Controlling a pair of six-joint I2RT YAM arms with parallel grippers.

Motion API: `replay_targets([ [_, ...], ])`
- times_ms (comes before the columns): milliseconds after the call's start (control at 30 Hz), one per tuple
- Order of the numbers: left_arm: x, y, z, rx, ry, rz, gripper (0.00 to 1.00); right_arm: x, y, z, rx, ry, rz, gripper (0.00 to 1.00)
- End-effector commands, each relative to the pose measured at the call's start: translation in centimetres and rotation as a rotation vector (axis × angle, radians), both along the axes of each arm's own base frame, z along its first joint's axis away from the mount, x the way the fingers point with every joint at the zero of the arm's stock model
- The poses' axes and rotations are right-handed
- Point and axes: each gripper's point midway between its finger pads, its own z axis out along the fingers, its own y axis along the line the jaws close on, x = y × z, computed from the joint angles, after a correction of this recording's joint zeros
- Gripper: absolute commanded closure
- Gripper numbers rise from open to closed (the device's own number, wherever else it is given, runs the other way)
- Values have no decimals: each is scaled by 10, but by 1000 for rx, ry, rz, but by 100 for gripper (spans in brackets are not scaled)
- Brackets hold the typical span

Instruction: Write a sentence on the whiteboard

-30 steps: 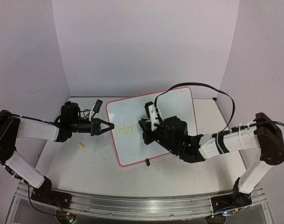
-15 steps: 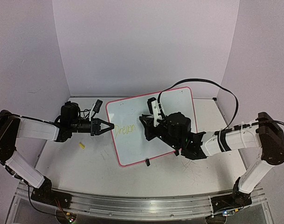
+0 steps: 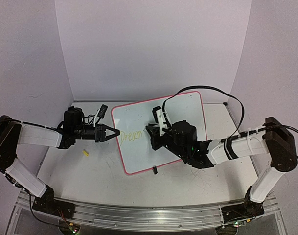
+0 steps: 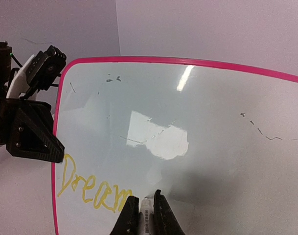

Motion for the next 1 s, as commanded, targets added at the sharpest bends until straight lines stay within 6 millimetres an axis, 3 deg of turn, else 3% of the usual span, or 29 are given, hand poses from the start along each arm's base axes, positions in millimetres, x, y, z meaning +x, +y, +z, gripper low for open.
replay_targets([
  [0,-2,-8,10,9,-78,-27,100,6,-1,13,34,-21,-42,100],
  [533,-2,-8,9,10,-76,-28,100,7,8,10,27,-17,-14,100],
  [967,0,-9,11,9,-77,-28,100,-1,9,-6,11,22,15,100],
])
